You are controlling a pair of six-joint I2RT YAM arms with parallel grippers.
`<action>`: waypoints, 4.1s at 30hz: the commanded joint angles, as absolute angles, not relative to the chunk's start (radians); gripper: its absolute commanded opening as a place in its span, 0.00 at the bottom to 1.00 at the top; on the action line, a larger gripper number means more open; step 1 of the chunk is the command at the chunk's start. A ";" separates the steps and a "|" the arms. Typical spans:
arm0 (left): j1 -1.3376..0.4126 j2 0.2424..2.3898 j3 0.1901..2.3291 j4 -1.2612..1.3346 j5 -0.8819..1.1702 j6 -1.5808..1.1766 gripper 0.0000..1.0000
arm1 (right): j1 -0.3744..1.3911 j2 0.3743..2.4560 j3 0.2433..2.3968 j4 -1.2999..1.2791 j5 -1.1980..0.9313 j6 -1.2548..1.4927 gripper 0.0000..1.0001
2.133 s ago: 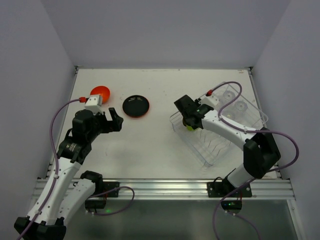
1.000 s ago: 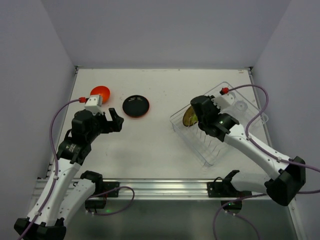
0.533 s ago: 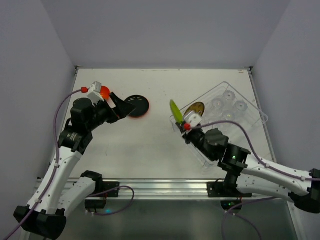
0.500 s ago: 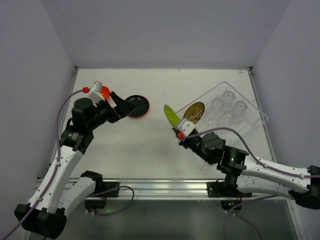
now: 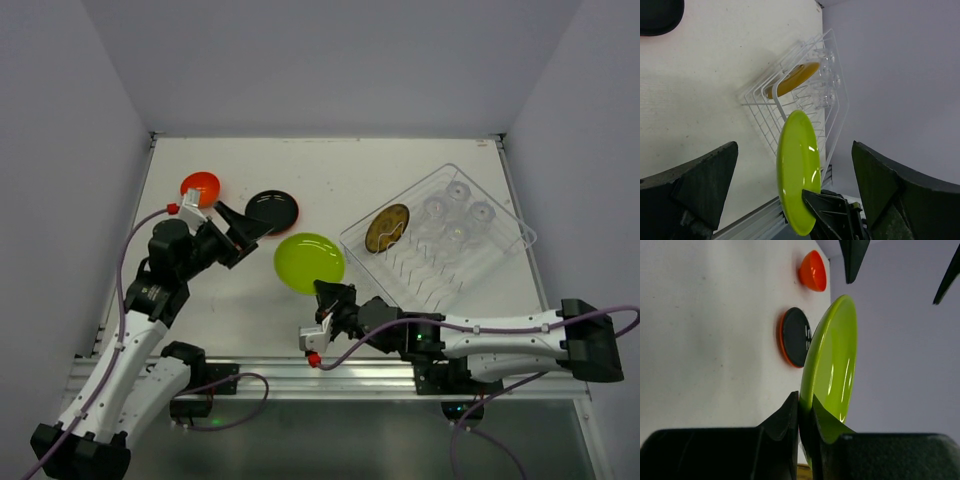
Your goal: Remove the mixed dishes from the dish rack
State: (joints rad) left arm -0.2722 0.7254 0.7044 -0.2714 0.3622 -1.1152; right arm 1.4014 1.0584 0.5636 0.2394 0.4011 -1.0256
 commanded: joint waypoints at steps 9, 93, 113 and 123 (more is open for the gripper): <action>-0.304 0.727 0.670 -0.307 0.347 -1.051 0.75 | 1.417 1.305 0.578 0.776 0.485 -1.436 0.00; -0.167 1.689 0.919 0.348 -0.187 -0.723 0.00 | 0.769 0.563 0.670 0.037 0.390 0.302 0.99; -0.296 1.545 0.974 0.066 -0.354 -0.632 1.00 | 0.765 0.839 0.837 -0.198 0.634 0.400 0.99; -0.341 1.114 1.014 -0.494 -0.429 -0.631 1.00 | 0.712 1.054 0.884 -0.195 0.433 0.478 0.99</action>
